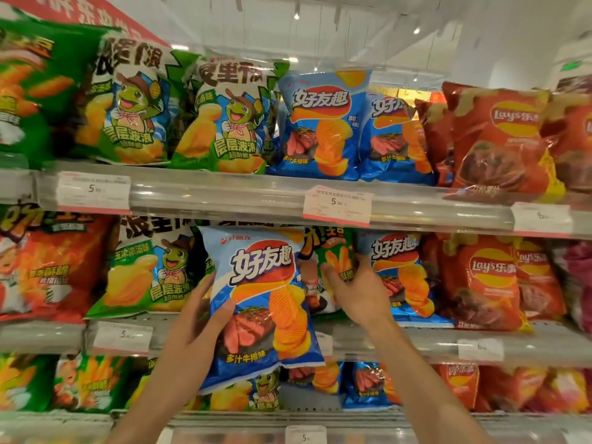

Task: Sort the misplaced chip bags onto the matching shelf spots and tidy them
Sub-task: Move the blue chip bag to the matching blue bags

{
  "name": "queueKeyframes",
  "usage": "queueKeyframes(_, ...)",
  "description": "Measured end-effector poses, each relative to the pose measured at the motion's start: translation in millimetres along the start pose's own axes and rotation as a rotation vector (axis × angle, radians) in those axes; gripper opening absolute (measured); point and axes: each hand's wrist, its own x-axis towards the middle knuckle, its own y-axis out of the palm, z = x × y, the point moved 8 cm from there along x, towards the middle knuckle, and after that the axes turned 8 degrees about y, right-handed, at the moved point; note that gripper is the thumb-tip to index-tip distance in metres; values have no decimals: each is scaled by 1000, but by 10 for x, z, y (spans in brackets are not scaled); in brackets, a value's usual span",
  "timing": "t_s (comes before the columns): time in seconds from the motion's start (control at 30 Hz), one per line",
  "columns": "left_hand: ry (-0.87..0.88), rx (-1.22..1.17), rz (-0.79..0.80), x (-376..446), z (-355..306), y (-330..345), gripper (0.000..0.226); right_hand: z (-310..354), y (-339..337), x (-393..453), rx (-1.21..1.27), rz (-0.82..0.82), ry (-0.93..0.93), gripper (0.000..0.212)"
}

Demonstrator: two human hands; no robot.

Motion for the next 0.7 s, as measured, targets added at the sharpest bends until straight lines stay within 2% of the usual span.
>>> queueKeyframes(0.17, 10, -39, -23, 18, -38, -46, 45, 61, -255, -1, -38, -78, -17, 64)
queueKeyframes(0.3, 6, -21, -6, 12, -48, -48, 53, 41, -490, -28, -36, -117, -22, 64)
queueKeyframes(0.43, 40, 65, 17, 7, -129, 32, 50, -74, -723, -109, -47, -124, -16, 54)
queueKeyframes(0.6, 109, 217, 78, 76, -226, 386, 54, -360, -1069, -215, -34, -164, -11, 75)
queueKeyframes(0.7, 173, 249, 105, 212, -255, 685, 59, -521, -1264, -271, -18, -171, 9, 75)
